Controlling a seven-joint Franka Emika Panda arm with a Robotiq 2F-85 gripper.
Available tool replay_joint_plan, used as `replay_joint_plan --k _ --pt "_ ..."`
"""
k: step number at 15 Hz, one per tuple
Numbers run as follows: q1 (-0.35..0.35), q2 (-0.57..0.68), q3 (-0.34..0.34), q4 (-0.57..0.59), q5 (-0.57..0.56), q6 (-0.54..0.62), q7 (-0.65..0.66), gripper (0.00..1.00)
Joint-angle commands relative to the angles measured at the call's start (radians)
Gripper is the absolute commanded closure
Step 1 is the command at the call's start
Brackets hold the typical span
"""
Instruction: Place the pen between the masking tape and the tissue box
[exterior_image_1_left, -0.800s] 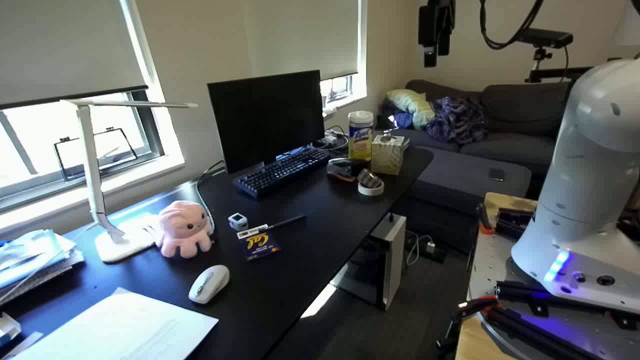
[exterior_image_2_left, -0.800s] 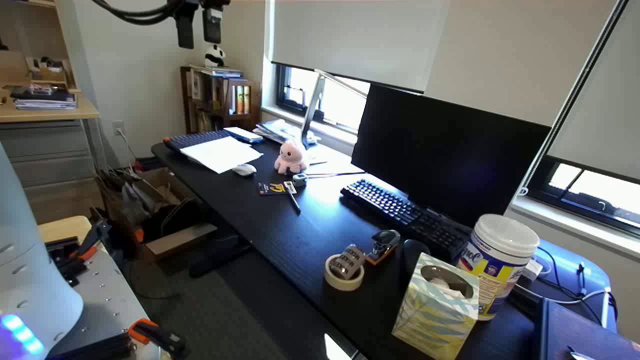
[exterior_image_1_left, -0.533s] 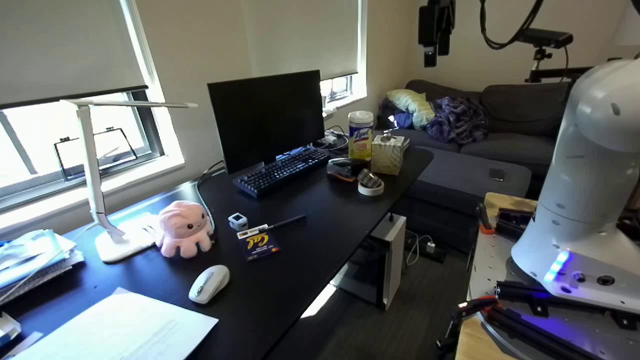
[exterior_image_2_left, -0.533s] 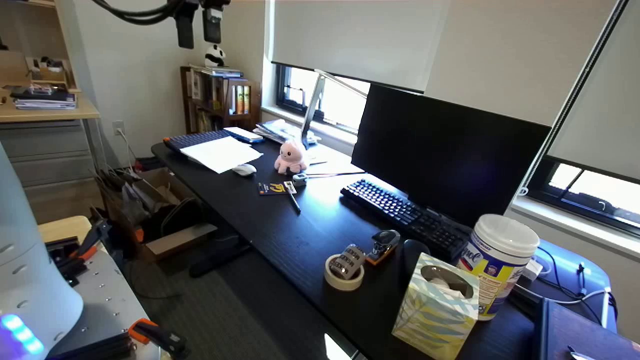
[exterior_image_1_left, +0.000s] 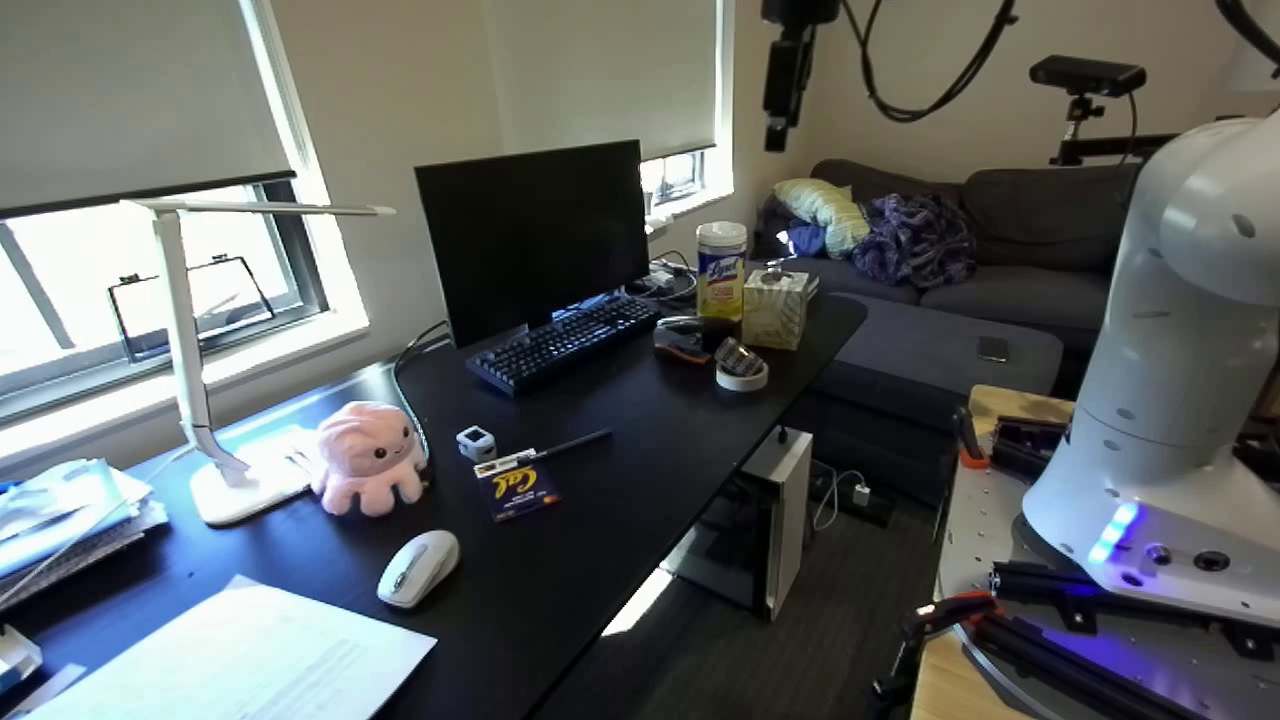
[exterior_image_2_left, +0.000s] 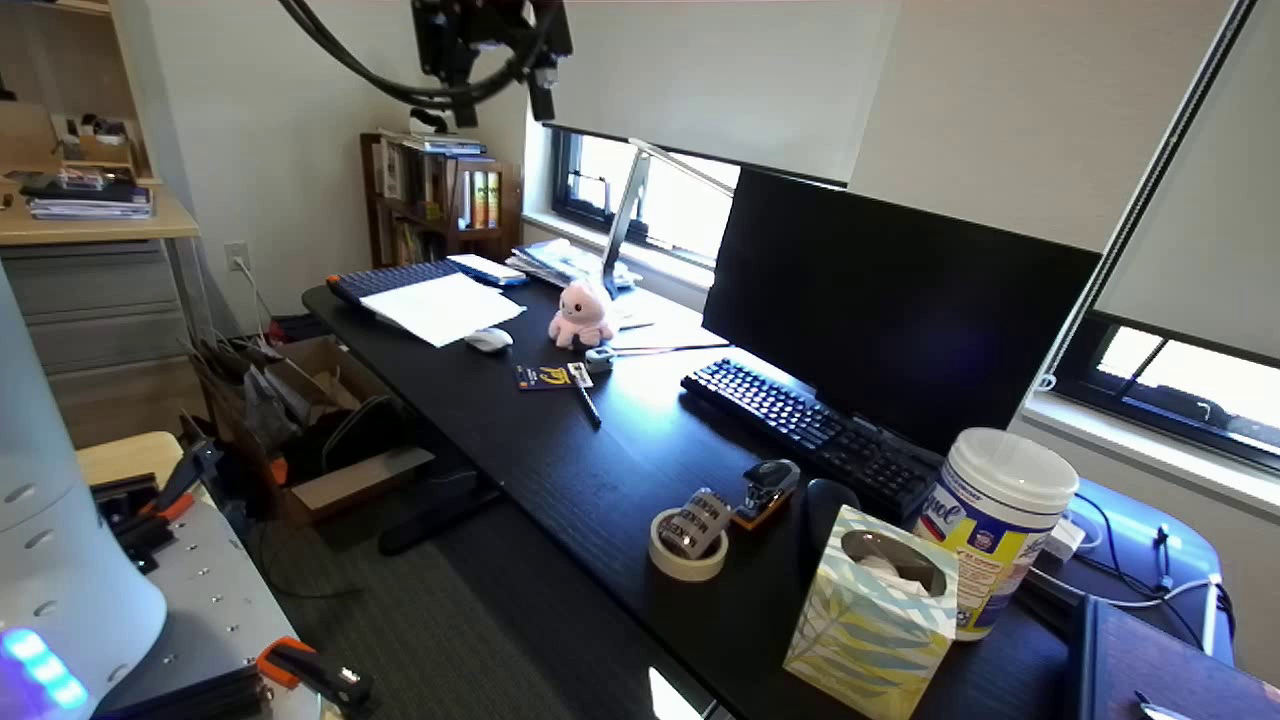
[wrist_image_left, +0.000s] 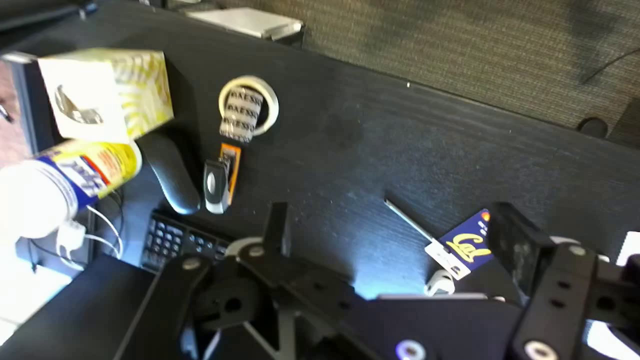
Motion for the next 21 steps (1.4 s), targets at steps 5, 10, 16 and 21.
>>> replay_joint_plan --k 5,10,16,21 --pt "0.127 0.516 -0.053 0.162 0.097 0.450 -0.300 0.00" --pt "0.141 0.853 0.009 0.364 0.248 0.507 -0.569 0.00" --pt "0.106 0.758 0.040 0.284 0.188 0.501 -0.452 0.00" --pt "0.071 1.014 0.065 0.498 0.269 0.374 -0.595 0.00"
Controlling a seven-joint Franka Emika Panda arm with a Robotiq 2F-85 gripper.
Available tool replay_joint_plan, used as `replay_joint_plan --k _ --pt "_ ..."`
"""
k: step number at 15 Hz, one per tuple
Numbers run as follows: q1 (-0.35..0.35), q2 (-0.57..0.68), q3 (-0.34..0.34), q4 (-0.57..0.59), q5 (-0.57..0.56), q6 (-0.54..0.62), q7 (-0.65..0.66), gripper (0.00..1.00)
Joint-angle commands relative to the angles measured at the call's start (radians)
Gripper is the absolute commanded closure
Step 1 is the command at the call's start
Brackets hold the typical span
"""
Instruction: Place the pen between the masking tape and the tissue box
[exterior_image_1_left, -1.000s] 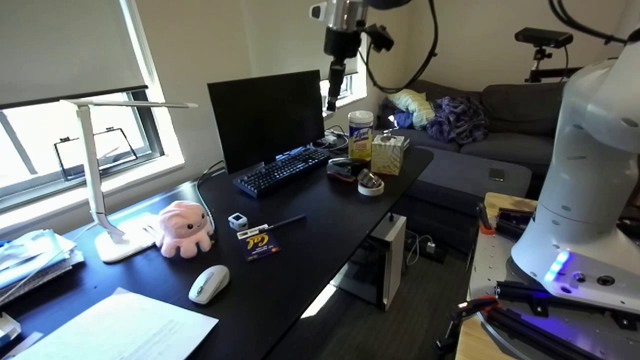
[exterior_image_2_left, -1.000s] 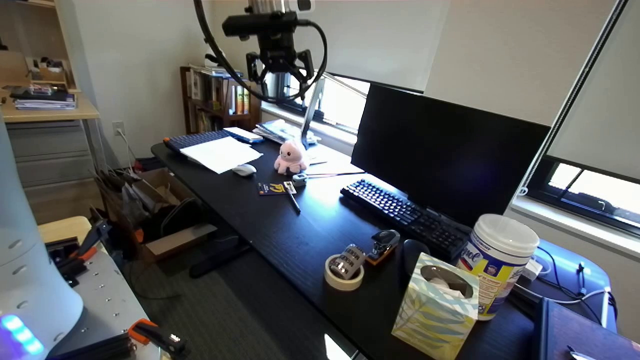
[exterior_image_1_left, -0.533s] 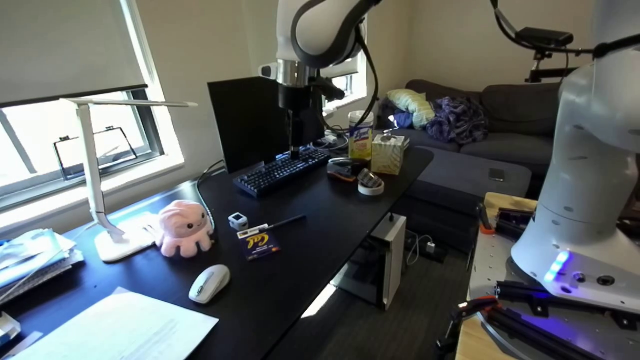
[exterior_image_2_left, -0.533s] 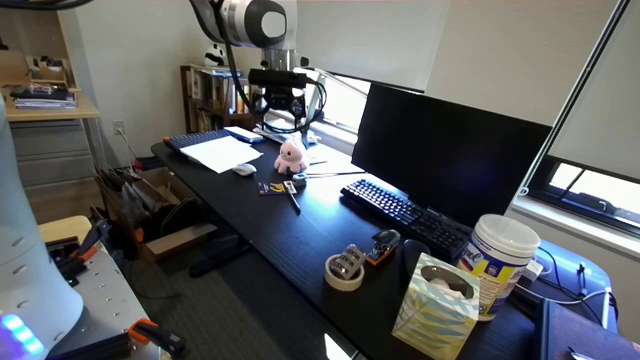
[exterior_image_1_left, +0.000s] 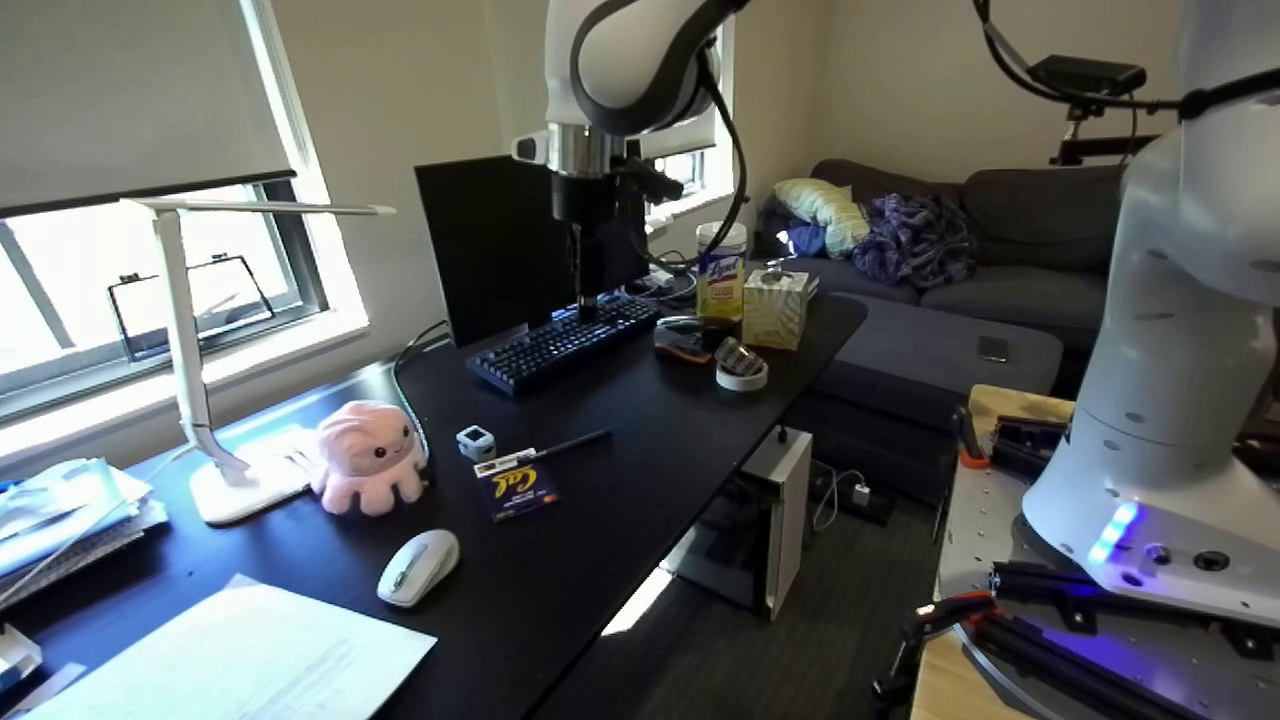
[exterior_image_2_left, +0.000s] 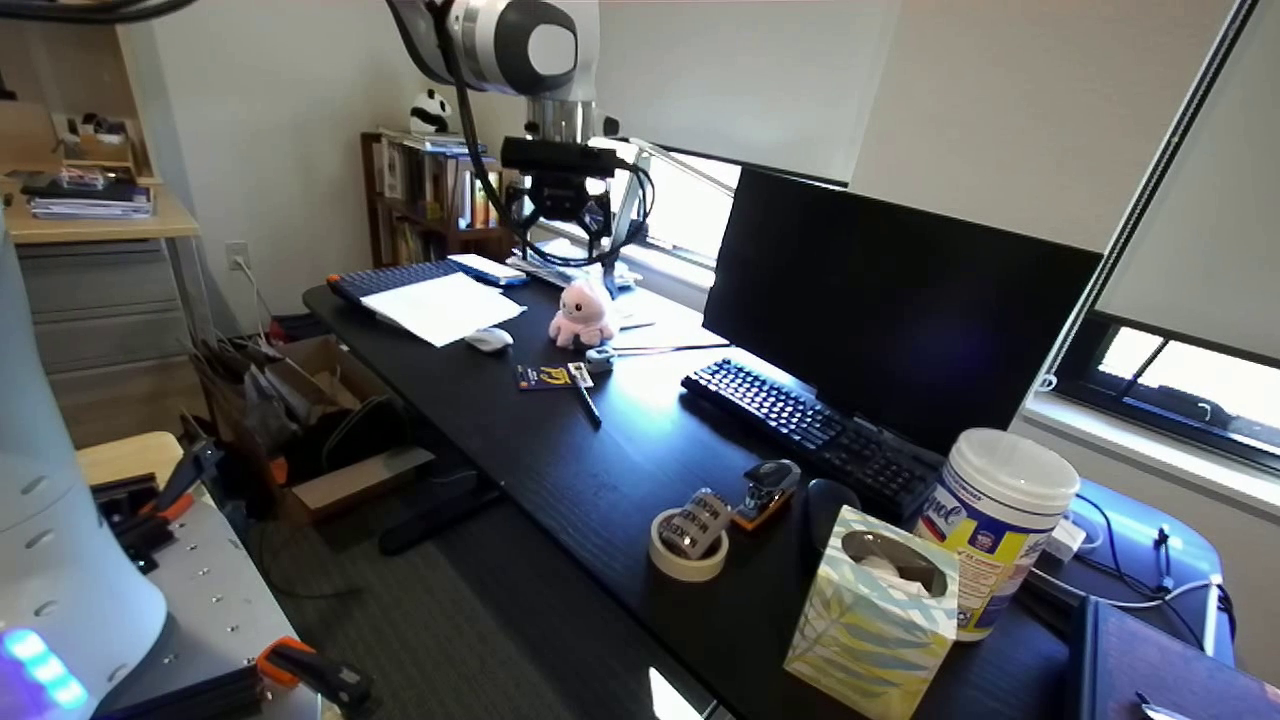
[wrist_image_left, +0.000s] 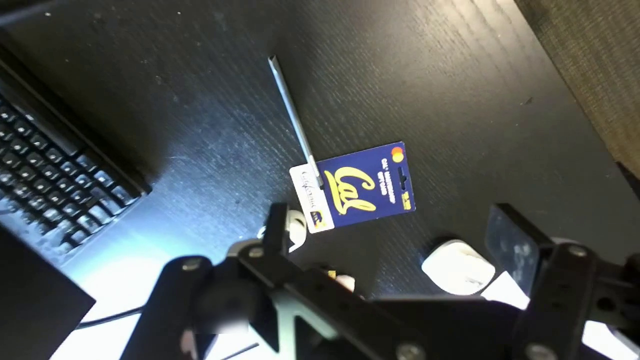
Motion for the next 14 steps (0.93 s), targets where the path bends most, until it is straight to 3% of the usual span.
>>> replay_joint_plan --k 1,8,10,14 --pt "-0.059 0.250 0.033 0.213 0.015 -0.097 -0.056 0.00" --pt "-0.134 0.676 0.120 0.613 -0.021 -0.165 -0.234 0.00" --pt "-0.122 0.754 0.124 0.707 -0.045 -0.189 -0.259 0.00" --pt "-0.068 0.828 0.083 0.818 -0.127 -0.224 -0.179 0.00"
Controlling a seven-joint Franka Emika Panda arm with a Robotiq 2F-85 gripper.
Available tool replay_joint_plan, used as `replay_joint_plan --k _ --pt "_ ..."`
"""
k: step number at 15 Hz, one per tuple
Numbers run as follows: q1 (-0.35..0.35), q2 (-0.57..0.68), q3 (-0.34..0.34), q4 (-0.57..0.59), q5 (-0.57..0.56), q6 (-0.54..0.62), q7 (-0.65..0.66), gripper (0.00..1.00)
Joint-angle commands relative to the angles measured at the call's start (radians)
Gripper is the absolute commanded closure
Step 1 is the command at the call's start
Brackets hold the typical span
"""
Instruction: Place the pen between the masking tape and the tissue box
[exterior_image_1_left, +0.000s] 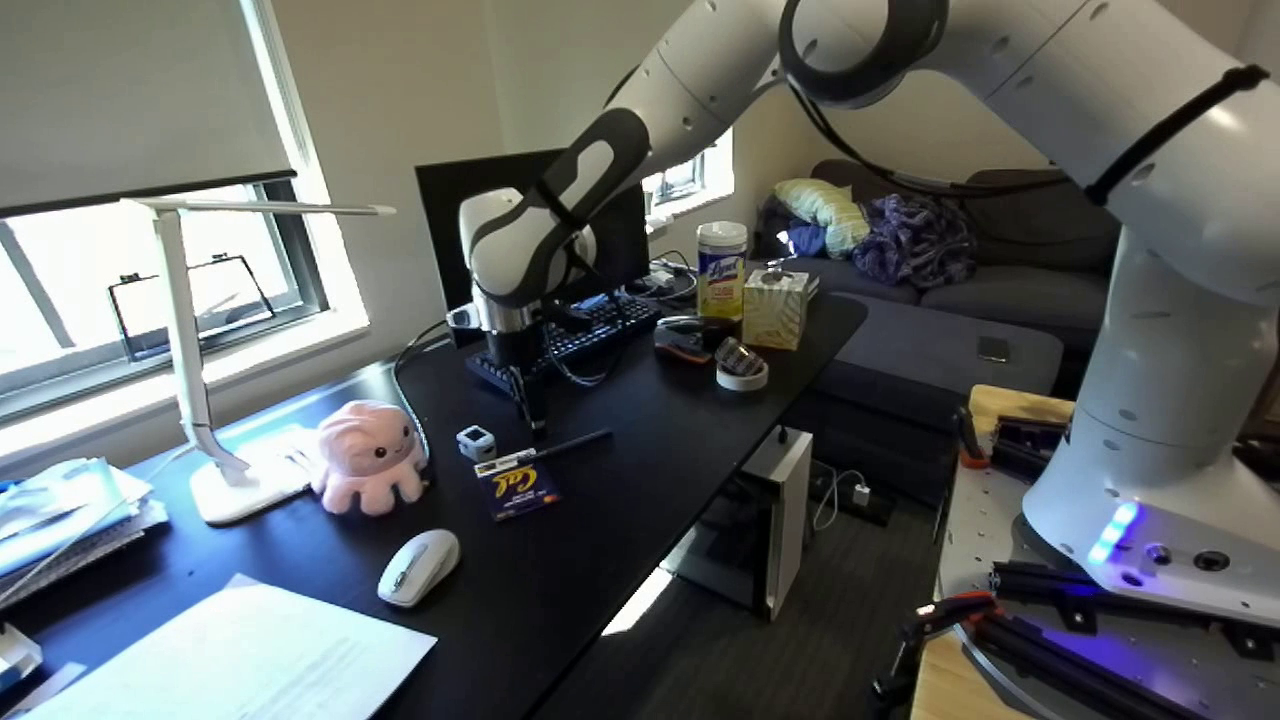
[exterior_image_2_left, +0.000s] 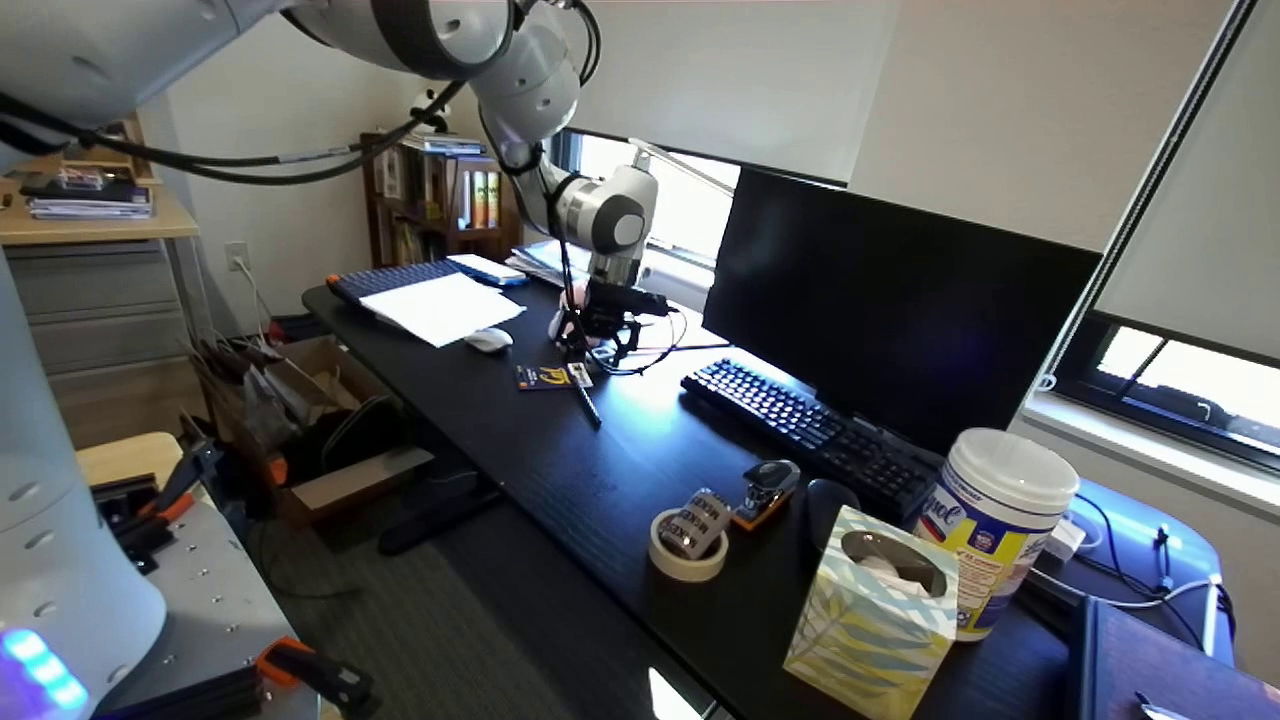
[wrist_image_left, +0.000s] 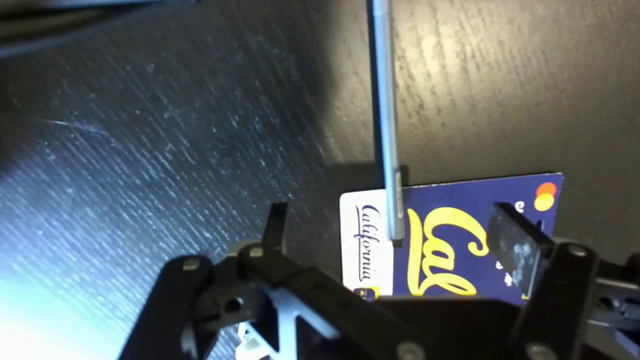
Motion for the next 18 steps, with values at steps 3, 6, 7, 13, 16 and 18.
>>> replay_joint_plan --k 3,6,7,13,16,18 --pt "0.042 0.096 -0.025 0.169 -0.087 -0.106 0.060 0.00" --pt "0.037 0.111 -0.012 0.187 -0.079 -0.145 0.055 0.00" --pt "0.030 0.114 -0.003 0.187 -0.069 -0.154 0.048 0.00" --pt "0.024 0.127 0.007 0.179 -0.066 -0.141 0.038 0.00" --pt "0.024 0.125 0.010 0.168 -0.067 -0.130 0.038 0.00" --pt "0.029 0.122 0.006 0.159 -0.075 -0.116 0.043 0.00"
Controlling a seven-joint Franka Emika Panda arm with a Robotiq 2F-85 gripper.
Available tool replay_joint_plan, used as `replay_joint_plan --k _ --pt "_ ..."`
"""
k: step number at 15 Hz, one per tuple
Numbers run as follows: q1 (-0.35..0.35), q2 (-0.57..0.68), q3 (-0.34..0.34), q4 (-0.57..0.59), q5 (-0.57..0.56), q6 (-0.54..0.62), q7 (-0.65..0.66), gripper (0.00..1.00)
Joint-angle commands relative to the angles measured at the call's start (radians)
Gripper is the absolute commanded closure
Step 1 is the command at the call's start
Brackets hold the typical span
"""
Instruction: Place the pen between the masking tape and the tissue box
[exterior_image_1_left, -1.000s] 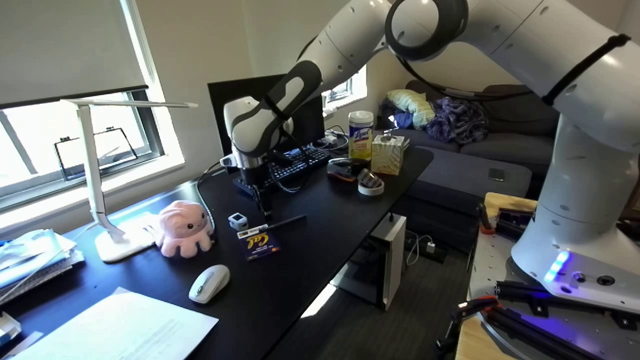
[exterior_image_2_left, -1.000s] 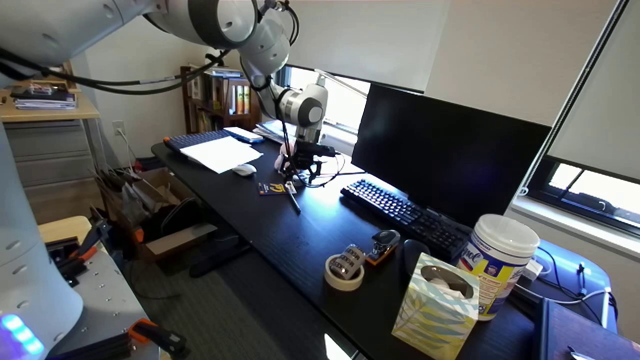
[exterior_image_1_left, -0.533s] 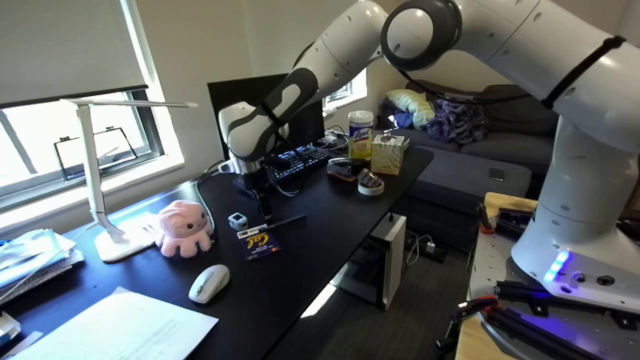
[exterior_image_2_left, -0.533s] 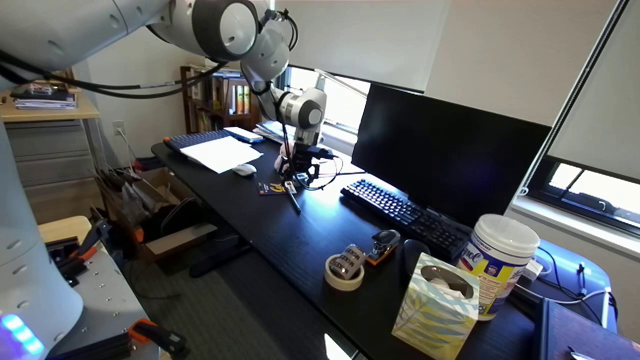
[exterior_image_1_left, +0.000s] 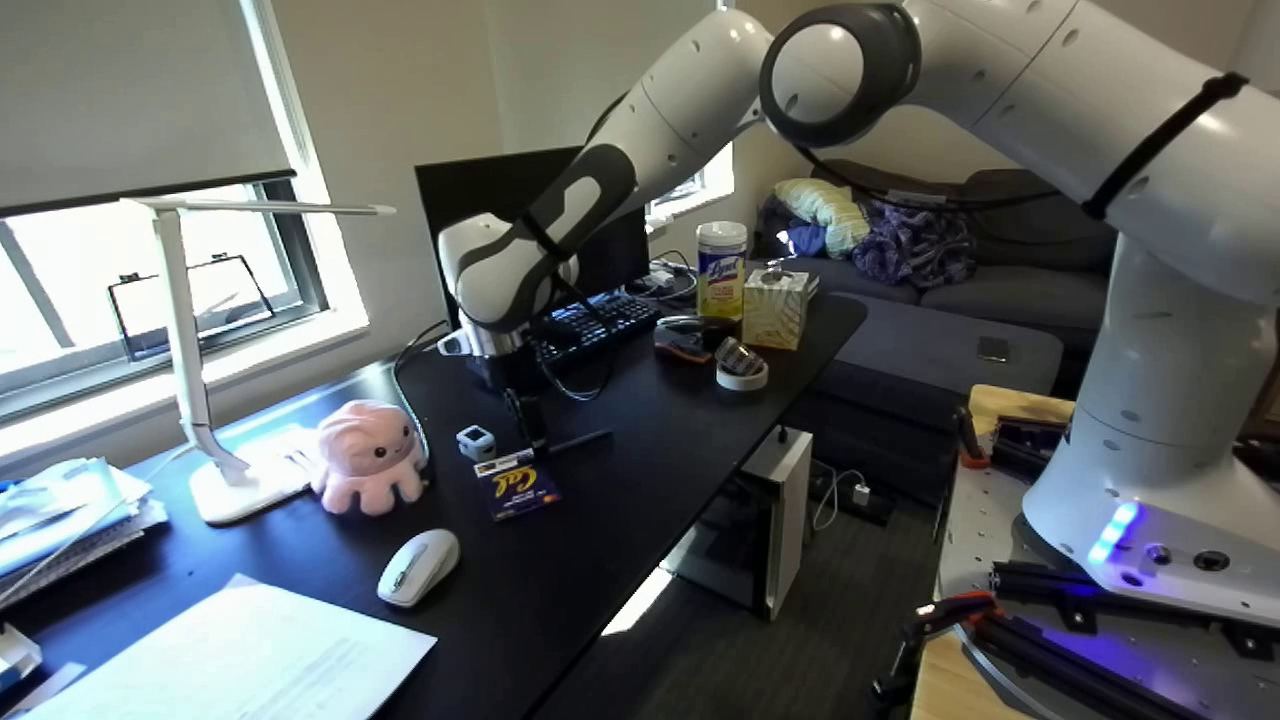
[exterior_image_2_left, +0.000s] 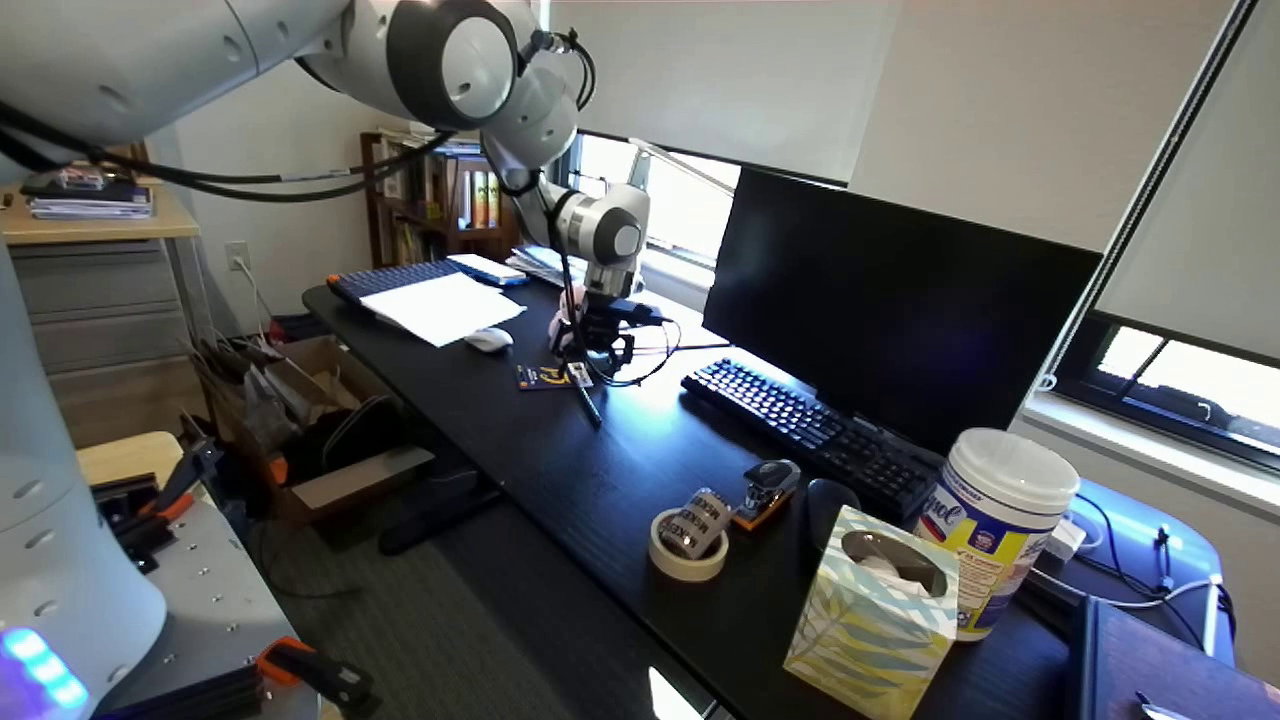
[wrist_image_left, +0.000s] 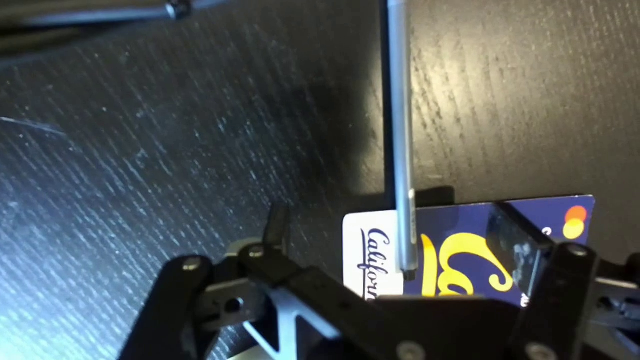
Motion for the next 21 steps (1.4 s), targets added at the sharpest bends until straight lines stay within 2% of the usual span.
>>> replay_joint_plan --k 1,6,7,8,18,19,20,21 --pt "-0.002 0.003 0.006 0.002 -0.016 0.009 0.017 0.00" --pt "-0.002 -0.008 0.004 -0.024 -0.019 0.027 0.018 0.00" --pt "-0.002 -0.008 0.004 -0.027 -0.020 0.020 0.016 0.25" --pt "-0.002 -0.010 0.003 -0.032 -0.021 0.020 0.018 0.26" --pt "-0.042 -0.053 -0.001 -0.117 -0.004 0.012 0.017 0.92" --pt "-0.051 -0.064 0.001 -0.138 0.004 0.014 0.019 0.96" --pt "-0.054 -0.069 0.001 -0.147 0.006 0.014 0.024 0.94" --pt "-0.056 -0.075 -0.002 -0.160 0.004 0.029 0.031 0.99"
